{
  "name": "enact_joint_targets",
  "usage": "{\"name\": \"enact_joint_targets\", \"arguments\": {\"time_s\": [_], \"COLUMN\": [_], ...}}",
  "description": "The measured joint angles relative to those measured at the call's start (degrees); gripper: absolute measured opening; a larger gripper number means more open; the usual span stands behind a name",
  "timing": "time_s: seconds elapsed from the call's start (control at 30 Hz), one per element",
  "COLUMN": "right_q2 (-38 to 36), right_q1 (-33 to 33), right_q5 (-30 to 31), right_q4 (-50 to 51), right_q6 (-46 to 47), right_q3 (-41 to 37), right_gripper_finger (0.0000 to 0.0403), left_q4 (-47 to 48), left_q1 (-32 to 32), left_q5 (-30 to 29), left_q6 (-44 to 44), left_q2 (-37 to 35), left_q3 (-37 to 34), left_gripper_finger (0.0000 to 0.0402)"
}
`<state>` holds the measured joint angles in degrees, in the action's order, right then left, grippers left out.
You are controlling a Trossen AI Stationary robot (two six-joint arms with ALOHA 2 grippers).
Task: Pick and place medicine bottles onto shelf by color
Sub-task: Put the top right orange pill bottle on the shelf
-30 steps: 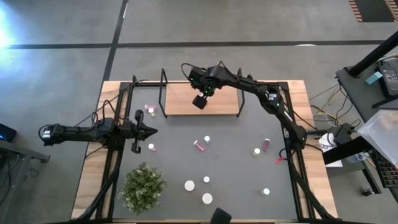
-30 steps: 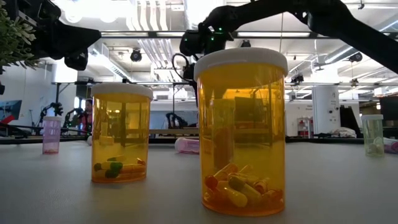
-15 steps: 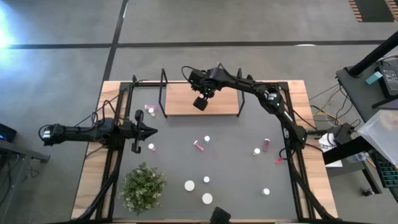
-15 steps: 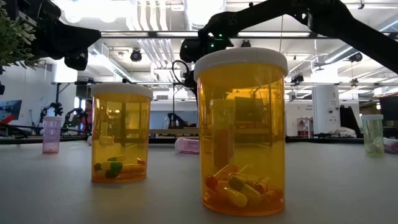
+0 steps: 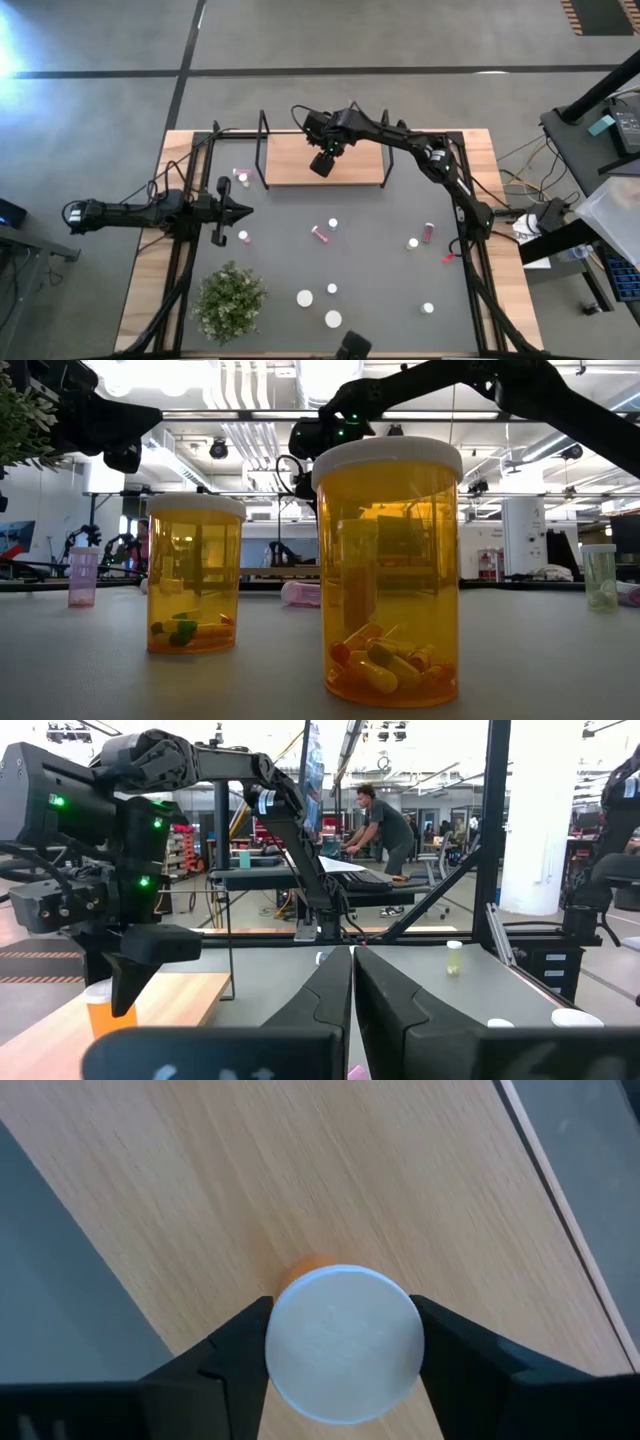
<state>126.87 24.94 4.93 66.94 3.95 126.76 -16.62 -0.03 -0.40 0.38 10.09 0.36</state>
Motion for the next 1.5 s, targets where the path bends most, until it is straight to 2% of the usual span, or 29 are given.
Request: {"name": "enact_joint_targets", "arguments": {"time_s": [0.33, 0.93, 1.5], "right_q2": [-0.1, -1.2, -1.2], "right_q1": [4.7, 11.9, 13.8], "right_q5": [-0.4, -2.2, -6.6], "right_q4": [2.3, 7.9, 8.8], "right_q6": [-0.9, -13.3, -29.2], "right_q3": [0.1, -0.2, -0.3], "right_gripper_finger": [0.0208, 0.0210, 0.0210], "left_q4": [0.0, 0.0, 0.0], "left_q1": [0.0, 0.0, 0.0], "left_q5": [0.0, 0.0, 0.0], "left_q6": [0.0, 0.0, 0.0], "left_q2": [0.0, 0.0, 0.0], "left_q3": [0.0, 0.0, 0.0], "left_gripper_finger": [0.0000, 0.0000, 0.0000]}}
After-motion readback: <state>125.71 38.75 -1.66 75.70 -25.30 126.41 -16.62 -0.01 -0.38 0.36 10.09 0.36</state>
